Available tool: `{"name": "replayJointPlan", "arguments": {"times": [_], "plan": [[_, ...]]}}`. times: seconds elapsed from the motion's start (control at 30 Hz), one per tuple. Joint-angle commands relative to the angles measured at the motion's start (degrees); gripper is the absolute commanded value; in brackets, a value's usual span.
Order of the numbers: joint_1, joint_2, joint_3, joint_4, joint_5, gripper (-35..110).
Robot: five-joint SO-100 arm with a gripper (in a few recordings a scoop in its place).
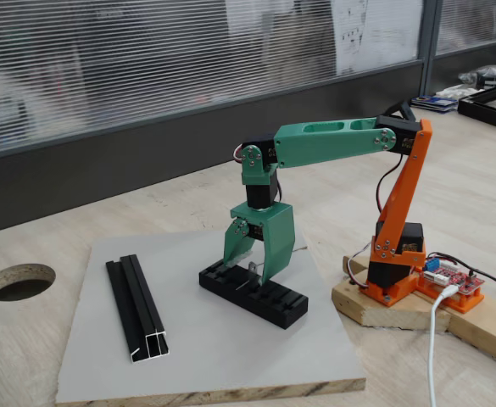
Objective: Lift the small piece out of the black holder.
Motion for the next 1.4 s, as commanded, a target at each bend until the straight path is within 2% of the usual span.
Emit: {"name": "replayJointPlan", "arguments": {"times": [0.0, 0.5, 0.8, 1.37], "plan": [[1.05, 2.55, 0.00, -0.35, 0.79, 55], [1.05, 2.55, -3.25, -0.26, 0.53, 54], [1.05, 2.64, -2.46, 0.62, 0.44, 37], [1.05, 2.72, -2.37, 0.62, -0.09, 37]]}}
